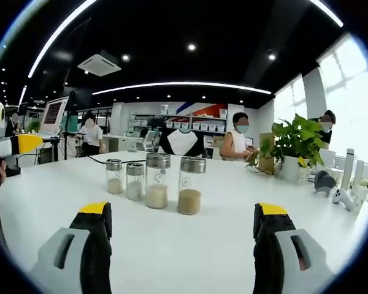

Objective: Rotate the seasoning bottle until the label or dispensing opening points toward the visible target arrow and the bottle remains upright within the marked orientation range

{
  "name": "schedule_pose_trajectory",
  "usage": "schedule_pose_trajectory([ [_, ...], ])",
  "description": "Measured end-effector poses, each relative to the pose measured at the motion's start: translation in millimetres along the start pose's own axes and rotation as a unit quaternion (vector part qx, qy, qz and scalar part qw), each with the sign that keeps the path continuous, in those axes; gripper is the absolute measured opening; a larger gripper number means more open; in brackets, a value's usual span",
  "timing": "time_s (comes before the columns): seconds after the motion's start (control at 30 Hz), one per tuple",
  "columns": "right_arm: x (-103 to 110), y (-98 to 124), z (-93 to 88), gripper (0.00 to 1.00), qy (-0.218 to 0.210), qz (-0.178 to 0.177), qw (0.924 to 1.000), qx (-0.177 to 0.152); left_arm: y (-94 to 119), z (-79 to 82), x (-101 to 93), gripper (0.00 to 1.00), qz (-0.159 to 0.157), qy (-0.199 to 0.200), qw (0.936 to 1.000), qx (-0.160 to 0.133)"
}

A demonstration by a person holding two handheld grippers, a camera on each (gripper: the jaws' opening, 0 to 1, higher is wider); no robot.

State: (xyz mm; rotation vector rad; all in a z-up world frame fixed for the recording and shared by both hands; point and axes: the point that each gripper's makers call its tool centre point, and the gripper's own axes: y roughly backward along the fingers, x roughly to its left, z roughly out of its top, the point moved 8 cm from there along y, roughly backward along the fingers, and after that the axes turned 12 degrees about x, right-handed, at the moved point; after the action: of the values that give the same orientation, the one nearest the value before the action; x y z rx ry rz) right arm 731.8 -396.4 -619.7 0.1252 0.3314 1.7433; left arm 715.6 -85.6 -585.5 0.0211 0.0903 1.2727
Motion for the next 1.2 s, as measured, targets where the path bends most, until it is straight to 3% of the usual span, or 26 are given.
schedule_pose_trajectory([
  [0.27, 5, 0, 11.4, 0.93, -0.019, 0.003, 0.9996, -0.021, -1, -1.5, -1.6, 1.00, -0.006, -0.006, 0.9999, 0.004],
  [0.4, 12, -7, 18.4, 0.94, -0.039, 0.023, 0.9988, -0.019, -2, -3.3, -3.0, 1.00, -0.010, -0.005, 0.9999, 0.006],
  [0.47, 15, -10, 21.1, 0.94, -0.036, 0.028, 0.9988, -0.020, -3, -3.7, -3.6, 1.00, -0.011, -0.006, 0.9999, 0.007],
  [0.5, 20, -16, 24.7, 0.94, -0.007, 0.054, 0.9984, -0.018, -3, -3.8, -4.1, 1.00, -0.012, -0.007, 0.9999, 0.008],
  [0.53, 21, -17, 25.2, 0.94, -0.003, 0.056, 0.9983, -0.016, -3, -3.9, -4.4, 1.00, -0.013, -0.007, 0.9999, 0.008],
  [0.7, 27, -28, 31.4, 0.93, -0.035, 0.067, 0.9971, -0.014, -2, -4.9, -4.0, 1.00, -0.013, -0.007, 0.9998, 0.011],
  [1.2, 40, -60, 51.4, 0.89, -0.025, 0.080, 0.9963, -0.020, 0, -5.7, -2.4, 1.00, -0.010, -0.010, 0.9998, 0.016],
])
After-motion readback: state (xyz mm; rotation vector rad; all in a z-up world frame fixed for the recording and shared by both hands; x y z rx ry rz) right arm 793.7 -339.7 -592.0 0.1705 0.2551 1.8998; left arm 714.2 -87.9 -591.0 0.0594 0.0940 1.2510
